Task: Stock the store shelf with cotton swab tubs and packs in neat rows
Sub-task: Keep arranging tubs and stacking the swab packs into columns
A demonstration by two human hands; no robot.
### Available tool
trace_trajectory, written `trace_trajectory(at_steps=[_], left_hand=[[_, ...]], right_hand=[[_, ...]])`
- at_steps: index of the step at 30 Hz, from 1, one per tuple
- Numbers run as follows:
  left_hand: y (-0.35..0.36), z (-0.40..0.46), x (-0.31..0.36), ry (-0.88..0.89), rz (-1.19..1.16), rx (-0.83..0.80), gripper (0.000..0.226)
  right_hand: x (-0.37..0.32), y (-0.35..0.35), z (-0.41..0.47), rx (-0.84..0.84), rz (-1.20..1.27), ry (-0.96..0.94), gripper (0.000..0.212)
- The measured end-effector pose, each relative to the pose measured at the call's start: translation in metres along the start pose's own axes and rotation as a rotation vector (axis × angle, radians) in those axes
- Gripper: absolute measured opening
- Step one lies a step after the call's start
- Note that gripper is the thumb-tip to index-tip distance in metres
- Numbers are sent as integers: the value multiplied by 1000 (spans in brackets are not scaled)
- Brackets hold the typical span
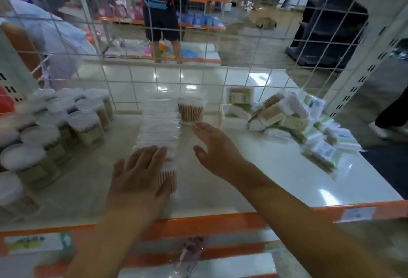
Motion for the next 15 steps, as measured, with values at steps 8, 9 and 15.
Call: trace_trajectory(at_steps=[8, 9, 15], left_hand=[[15, 11, 67, 65, 10, -24, 51], [19, 12, 75, 72, 3, -34, 50], [42, 14, 124, 109, 5, -120, 53]], right_hand=[[26, -6, -65, -85, 73, 51, 58], [32, -6, -71, -82, 86, 53, 58], [76, -15, -105, -26, 187, 74, 58]])
Point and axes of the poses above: each hand's wrist, its own z-axis towards the middle knuckle, its own y-axis out of the palm, x = y × z, the point moved 5 cm from there along z, towards the middle knuckle, and after that the axes turned 2 degrees about x, right-handed, at the moved point
